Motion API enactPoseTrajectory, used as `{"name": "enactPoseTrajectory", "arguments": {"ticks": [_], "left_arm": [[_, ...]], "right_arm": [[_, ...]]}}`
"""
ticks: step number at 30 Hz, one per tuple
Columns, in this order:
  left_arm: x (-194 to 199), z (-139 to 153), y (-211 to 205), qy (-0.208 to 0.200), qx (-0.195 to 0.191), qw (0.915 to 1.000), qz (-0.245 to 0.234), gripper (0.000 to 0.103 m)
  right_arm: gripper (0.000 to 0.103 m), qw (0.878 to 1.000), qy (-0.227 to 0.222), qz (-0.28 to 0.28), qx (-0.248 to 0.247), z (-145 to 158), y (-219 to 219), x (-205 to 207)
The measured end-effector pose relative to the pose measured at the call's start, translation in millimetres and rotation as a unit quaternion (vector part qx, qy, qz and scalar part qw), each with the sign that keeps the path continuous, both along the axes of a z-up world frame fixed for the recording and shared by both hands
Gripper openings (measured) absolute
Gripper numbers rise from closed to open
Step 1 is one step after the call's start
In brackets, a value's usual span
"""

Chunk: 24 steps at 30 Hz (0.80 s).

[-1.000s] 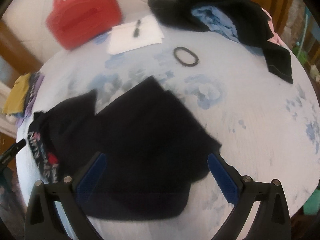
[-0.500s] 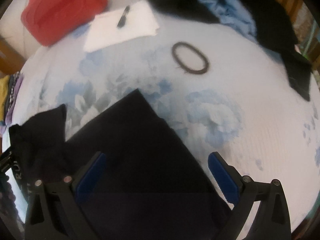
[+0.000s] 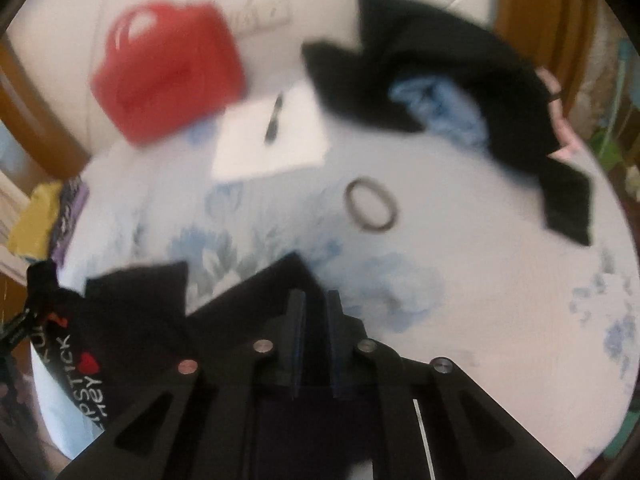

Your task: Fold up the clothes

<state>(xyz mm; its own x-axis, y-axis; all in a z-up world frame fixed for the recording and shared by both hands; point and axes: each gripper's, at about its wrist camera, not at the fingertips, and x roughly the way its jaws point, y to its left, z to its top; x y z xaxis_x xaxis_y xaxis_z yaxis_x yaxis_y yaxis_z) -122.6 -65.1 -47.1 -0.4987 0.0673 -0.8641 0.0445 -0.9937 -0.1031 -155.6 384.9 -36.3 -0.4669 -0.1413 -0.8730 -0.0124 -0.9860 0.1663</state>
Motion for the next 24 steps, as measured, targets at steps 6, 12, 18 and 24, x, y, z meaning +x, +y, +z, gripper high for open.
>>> {"name": "enactPoseTrajectory", "arguments": {"ticks": [6, 12, 18, 24], "left_arm": [[26, -18, -21, -0.054, 0.035, 0.9978, 0.015, 0.026], [32, -28, -21, -0.073, 0.025, 0.9968, 0.020, 0.028], [14, -33, -27, -0.070, 0.010, 0.9973, 0.022, 0.072], [-10, -50, -34, -0.078, -0.010, 0.9964, 0.030, 0.072]], "right_arm": [[0.026, 1.000, -0.027, -0.008, -0.012, -5, 21, 27], [0.080, 0.997, -0.053, -0.003, -0.048, -35, 17, 35], [0.091, 0.997, -0.068, 0.028, -0.040, -55, -10, 6], [0.091, 0.996, -0.083, 0.037, -0.018, -76, -27, -34]]}}
